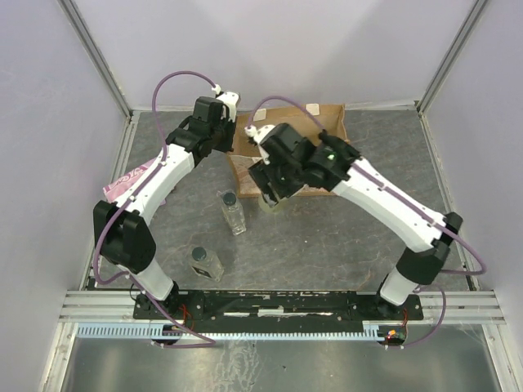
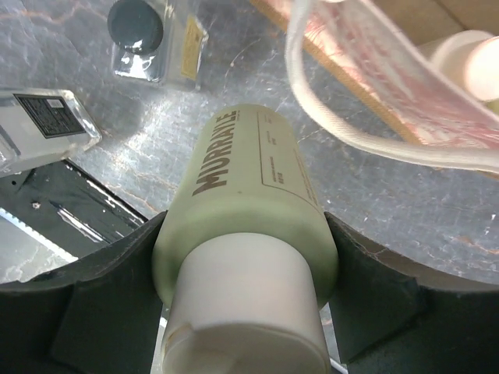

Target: Place the personal care products into the canvas bag

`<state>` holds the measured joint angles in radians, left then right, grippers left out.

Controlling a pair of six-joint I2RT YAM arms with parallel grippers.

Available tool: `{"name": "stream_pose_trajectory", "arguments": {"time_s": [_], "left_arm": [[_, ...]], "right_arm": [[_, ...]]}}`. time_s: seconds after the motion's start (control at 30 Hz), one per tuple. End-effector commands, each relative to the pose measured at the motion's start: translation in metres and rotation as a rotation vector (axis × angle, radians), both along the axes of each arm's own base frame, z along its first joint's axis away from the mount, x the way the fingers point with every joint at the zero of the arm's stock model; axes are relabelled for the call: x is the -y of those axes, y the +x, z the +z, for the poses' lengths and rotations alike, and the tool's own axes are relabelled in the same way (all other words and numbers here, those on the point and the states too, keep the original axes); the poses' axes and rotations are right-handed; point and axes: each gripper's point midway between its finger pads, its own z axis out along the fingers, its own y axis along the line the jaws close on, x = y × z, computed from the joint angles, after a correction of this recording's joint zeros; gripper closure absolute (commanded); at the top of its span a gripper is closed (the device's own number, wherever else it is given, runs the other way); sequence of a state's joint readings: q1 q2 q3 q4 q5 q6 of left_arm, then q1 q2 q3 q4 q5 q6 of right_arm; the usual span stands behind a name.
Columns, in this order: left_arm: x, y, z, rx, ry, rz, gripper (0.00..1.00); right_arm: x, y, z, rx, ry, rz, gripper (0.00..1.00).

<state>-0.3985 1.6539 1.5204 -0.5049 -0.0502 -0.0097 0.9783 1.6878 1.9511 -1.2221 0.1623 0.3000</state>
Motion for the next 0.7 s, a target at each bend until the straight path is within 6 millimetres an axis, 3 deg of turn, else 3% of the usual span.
{"name": "stream_pose_trajectory", "arguments": {"time_s": [0.0, 0.3, 0.5, 0.67], "left_arm": [[-0.006, -0.001, 0.016, 0.054, 0.003, -0.007, 0.97], [-0.004, 0.003, 0.017, 0.059, -0.002, -0.011, 0.97], [0.0, 0.002, 0.016, 0.047, -0.016, -0.023, 0.97], [-0.003, 0.003, 0.024, 0.069, -0.004, -0.021, 0.97]], "right_arm": [[0.006, 0.017, 0.068, 0.16, 0.209, 0.008, 1.0], [0.041, 0.073, 0.104, 0.248, 0.319, -0.034, 1.0], [0.031, 0.11, 0.152, 0.348, 0.41, 0.017, 1.0], [0.024, 0.129, 0.197, 0.425, 0.526, 0.06, 1.0]]}}
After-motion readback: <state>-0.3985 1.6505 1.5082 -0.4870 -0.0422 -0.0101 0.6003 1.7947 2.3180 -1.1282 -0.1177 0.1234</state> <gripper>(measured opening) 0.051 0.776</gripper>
